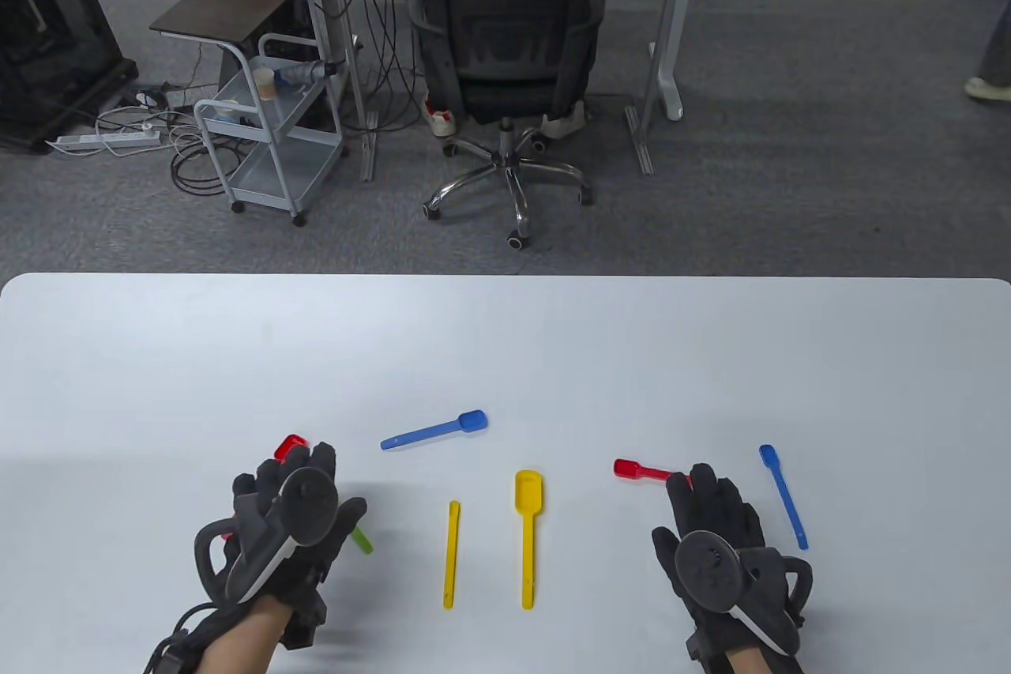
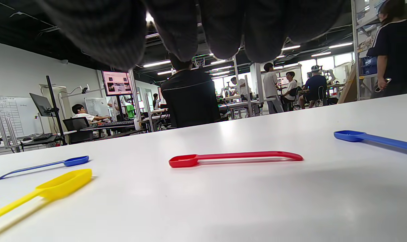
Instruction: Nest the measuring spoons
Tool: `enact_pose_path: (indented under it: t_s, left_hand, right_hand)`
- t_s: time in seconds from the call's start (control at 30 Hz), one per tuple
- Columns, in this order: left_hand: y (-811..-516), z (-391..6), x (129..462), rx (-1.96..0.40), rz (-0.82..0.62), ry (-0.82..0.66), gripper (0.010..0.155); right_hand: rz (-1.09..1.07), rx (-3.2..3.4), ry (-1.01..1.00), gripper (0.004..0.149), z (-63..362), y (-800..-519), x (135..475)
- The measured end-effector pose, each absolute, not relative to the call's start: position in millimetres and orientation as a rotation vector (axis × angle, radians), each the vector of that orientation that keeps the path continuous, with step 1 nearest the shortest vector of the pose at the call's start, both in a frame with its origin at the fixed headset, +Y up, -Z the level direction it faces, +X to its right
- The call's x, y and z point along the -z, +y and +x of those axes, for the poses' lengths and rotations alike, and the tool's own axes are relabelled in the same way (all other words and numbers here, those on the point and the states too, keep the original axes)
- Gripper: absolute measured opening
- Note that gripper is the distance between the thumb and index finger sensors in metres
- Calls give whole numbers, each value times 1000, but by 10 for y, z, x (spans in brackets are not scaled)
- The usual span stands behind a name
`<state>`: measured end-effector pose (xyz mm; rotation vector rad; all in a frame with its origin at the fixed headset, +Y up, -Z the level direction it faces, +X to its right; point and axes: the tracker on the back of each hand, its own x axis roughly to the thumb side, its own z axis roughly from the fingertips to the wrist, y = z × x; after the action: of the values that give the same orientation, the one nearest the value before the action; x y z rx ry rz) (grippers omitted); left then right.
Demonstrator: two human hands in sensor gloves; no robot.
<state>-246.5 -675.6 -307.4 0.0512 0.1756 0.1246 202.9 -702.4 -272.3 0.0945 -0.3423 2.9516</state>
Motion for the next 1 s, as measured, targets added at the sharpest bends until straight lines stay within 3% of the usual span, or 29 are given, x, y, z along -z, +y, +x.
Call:
enact_pose_path:
  t_s: [0.23,0.4,1.0]
  left_hand:
    - [-6744,-2762,3328,-92,34,338,79]
    - [-6890,-3011,3473,-49,-27,441,79]
    - [-7335,-3240,3521,127,-164,515,60]
  right_hand:
    - [98,-2927,-341,65,2043,-6996,2697]
    - [94,-2919,-334,65,2060,-6997,2698]
    - [96,-2921,-324,65,2063,-6985,2702]
